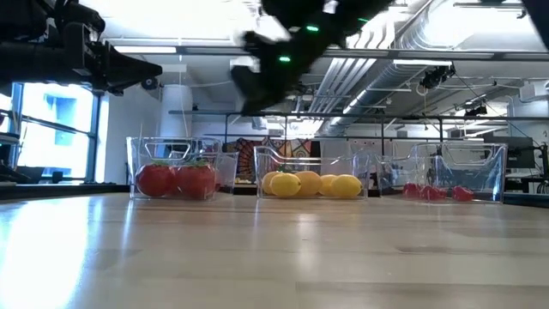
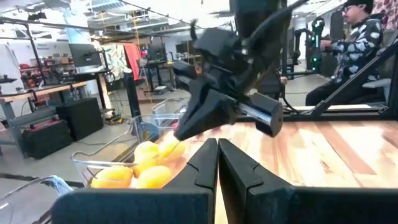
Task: Sort produce into baskets
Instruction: Return to home position
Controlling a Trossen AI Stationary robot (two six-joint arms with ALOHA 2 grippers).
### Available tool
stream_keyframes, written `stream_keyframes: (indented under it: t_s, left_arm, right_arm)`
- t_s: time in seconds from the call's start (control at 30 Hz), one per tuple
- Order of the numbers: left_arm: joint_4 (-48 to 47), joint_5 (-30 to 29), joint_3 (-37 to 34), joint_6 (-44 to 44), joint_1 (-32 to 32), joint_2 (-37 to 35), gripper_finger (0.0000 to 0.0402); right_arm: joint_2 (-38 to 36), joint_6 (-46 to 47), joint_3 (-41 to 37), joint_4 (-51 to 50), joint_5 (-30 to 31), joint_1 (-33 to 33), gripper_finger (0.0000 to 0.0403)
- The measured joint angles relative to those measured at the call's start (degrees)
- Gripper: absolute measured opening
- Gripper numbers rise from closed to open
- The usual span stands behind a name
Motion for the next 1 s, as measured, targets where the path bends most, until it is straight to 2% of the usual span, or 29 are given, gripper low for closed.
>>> stream_keyframes:
  t_s: [0.2, 0.53, 0.63, 0.73, 1.0]
  left_arm:
    - [1.3, 0.0, 0.0, -0.3, 0.0, 0.0, 0.0000]
    - [2.3, 0.0, 0.0, 1.5, 0.0, -0.3, 0.0000]
    - [2.2, 0.0, 0.0, 1.5, 0.0, -0.4, 0.0000]
    - [2.1, 0.0, 0.0, 1.6, 0.0, -0.6, 0.0000]
    - [1.6, -0.6, 0.0, 2.3, 0.1, -0.7, 0.0000]
  right_arm:
    - [-13.4, -1.4, -22.5, 16.5, -7.5, -1.3, 0.0000]
    - [-30.5, -5.0, -48.7, 32.0, -16.8, -1.7, 0.0000]
    - [-36.3, -6.0, -55.5, 36.9, -20.2, -2.3, 0.0000]
    - [-42.0, -6.0, -61.3, 38.3, -20.4, -3.2, 0.0000]
    - [-56.0, -5.4, -71.4, 39.8, -22.5, -5.2, 0.0000]
